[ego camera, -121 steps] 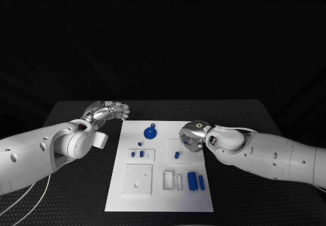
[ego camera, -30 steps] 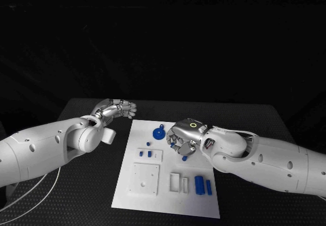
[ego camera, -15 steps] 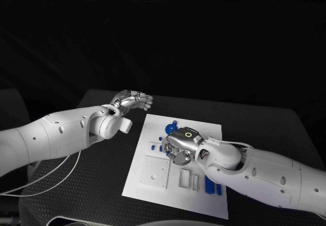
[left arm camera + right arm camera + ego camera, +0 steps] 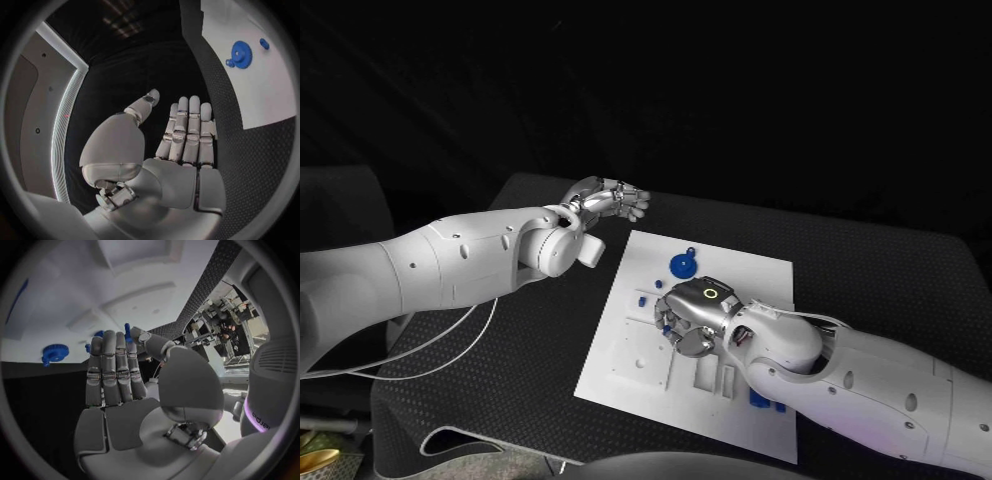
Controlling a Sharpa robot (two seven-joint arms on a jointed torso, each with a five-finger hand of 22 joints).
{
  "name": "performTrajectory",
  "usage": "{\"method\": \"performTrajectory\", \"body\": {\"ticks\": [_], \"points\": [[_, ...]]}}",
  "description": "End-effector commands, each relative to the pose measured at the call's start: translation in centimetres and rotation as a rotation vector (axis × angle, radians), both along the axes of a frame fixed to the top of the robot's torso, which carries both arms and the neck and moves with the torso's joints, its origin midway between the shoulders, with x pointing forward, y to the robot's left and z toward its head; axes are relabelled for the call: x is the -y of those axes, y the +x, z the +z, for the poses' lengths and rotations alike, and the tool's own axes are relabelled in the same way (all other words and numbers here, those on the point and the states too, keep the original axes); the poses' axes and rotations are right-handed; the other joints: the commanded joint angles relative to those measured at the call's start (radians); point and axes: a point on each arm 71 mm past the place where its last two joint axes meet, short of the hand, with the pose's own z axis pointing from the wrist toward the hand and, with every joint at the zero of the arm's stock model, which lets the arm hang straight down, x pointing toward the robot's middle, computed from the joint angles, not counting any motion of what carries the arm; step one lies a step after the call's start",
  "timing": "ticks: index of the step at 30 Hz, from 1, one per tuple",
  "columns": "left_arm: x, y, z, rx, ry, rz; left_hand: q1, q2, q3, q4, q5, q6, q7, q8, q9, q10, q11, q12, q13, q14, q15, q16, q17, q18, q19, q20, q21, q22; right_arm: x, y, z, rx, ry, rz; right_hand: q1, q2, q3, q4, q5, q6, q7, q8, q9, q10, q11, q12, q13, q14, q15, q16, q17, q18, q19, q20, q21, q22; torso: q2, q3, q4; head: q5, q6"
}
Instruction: Assemble the parts on the task board
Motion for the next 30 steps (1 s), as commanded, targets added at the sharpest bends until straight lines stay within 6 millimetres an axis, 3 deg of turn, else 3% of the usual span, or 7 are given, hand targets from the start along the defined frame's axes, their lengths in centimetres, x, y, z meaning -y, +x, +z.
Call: {"method": "performTrajectory", "body": {"ticks": [1,2,8,20,30], "points": [[0.3,0.0,0.2,0.01,-0.01,-0.003,0.004,-0.005,0.004,-0.004,0.007,-0.002,0.001,0.005,-0.002,-0.005,0.004,-0.004,-0.002,-0.001,0.007,-0.005,0.002,0.017,0.001,0.007,-0.007,0.001,-0.3,-0.3,-0.2,0.004,-0.009,0.023,0.008,0.004,0.005,0.002,0.001,0.008,-0.002,0.003,0.001,0.007,0.0,-0.002,0.001,0.005,0.0,-0.004,0.001,0.014,0.008,-0.002,0.006,0.018,-0.001,0.0002,0.0007,0.017,-0.011],[0.2,0.0,0.2,0.009,-0.009,-0.002,0.004,-0.005,0.004,-0.004,0.007,-0.002,0.001,0.005,-0.002,-0.005,0.004,-0.004,-0.002,-0.001,0.007,-0.005,0.002,0.017,0.001,0.007,-0.007,0.001,-0.4,-0.3,-0.3,0.001,-0.012,0.025,0.008,0.004,0.005,0.002,0.001,0.008,-0.002,0.003,0.001,0.007,0.0,-0.002,0.001,0.005,0.0,-0.004,0.002,0.014,0.008,-0.002,0.006,0.018,-0.001,0.0,0.0005,0.024,-0.013],[0.2,0.0,0.2,0.009,-0.009,-0.002,0.004,-0.005,0.004,-0.003,0.007,-0.001,0.001,0.005,-0.002,-0.005,0.004,-0.004,-0.003,-0.002,0.007,-0.007,0.003,0.017,0.0,0.007,-0.008,0.001,-0.4,-0.4,-0.5,-0.004,-0.016,0.026,0.007,0.005,0.004,0.002,0.002,0.008,-0.001,0.002,0.002,0.007,0.0,-0.003,0.002,0.005,0.0,-0.005,0.002,0.014,0.007,-0.002,0.007,0.018,-0.002,-0.0016,-0.001,0.032,-0.017],[0.3,0.0,0.3,0.01,-0.011,-0.005,0.004,-0.005,0.005,-0.002,0.007,-0.001,0.001,0.006,-0.003,-0.006,0.004,-0.004,-0.004,-0.002,0.007,-0.009,0.005,0.017,0.0,0.007,-0.009,0.001,-0.8,-0.8,-1.2,-0.022,-0.029,0.038,0.007,0.006,0.004,0.001,0.002,0.008,-0.001,0.002,0.002,0.007,0.0,-0.004,0.003,0.006,0.0,-0.006,0.004,0.014,0.007,-0.002,0.007,0.018,-0.002,-0.0024,0.0013,0.04,-0.022],[0.3,0.0,0.4,0.011,-0.011,-0.005,0.006,-0.004,0.006,-0.003,0.007,-0.001,0.001,0.007,-0.003,-0.006,0.004,-0.003,-0.005,-0.002,0.007,-0.011,0.007,0.017,0.0,0.007,-0.01,0.002,-0.8,-0.9,-1.7,-0.031,-0.042,0.042,0.006,0.008,0.004,0.0,0.002,0.007,-0.001,0.001,0.003,0.007,0.0,-0.004,0.004,0.006,0.0,-0.008,0.005,0.014,0.007,-0.002,0.007,0.018,-0.001,-0.0015,-0.0011,0.042,-0.026]]}}
